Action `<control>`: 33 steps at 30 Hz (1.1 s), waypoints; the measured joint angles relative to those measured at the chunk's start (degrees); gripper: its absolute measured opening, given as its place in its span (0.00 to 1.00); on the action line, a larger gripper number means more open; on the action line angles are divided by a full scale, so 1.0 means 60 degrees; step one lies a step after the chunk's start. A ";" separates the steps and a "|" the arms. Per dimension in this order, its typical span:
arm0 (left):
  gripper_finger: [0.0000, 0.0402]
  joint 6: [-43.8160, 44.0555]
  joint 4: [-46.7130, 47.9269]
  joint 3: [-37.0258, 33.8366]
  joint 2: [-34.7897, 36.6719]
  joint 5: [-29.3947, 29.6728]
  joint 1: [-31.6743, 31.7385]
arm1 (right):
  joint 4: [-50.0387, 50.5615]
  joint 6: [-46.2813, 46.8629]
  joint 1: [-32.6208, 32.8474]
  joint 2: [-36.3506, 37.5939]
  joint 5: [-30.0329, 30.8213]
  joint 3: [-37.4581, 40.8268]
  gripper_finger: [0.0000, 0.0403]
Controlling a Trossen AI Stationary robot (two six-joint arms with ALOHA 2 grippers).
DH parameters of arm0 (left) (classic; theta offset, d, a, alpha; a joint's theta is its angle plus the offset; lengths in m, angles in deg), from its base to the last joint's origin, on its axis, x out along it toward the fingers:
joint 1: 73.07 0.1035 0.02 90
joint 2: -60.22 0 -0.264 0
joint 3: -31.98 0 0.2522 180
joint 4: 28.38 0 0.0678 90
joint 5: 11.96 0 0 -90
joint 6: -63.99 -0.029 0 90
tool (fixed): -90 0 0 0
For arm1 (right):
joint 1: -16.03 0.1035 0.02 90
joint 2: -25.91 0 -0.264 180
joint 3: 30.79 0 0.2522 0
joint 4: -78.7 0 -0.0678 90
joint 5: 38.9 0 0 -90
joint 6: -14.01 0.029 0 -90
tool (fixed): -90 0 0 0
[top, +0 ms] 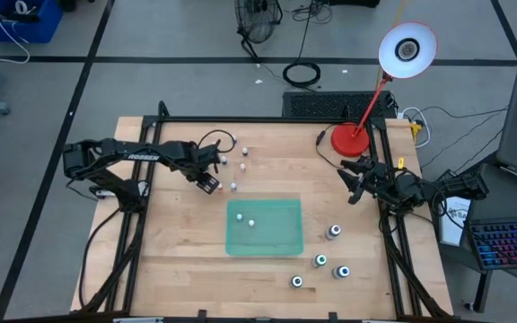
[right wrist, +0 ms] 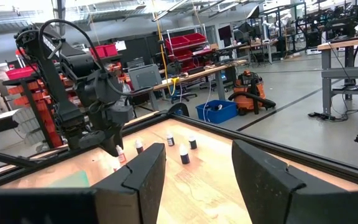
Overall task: Pick & Place food coloring
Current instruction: Put the small orange food coloring bottle into the blue bin
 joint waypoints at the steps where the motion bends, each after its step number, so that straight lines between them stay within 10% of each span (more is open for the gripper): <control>1: 0.41 -0.0034 0.0000 0.0000 0.0000 0.0004 -0.0003 | 0.0000 0.0001 0.0004 -0.0002 0.0000 0.0004 0.43; 33: 0.16 -0.1106 -0.0141 0.0033 -0.0260 -0.0037 -0.0173 | 0.0000 -0.0001 0.0003 -0.0002 0.0000 0.0003 0.43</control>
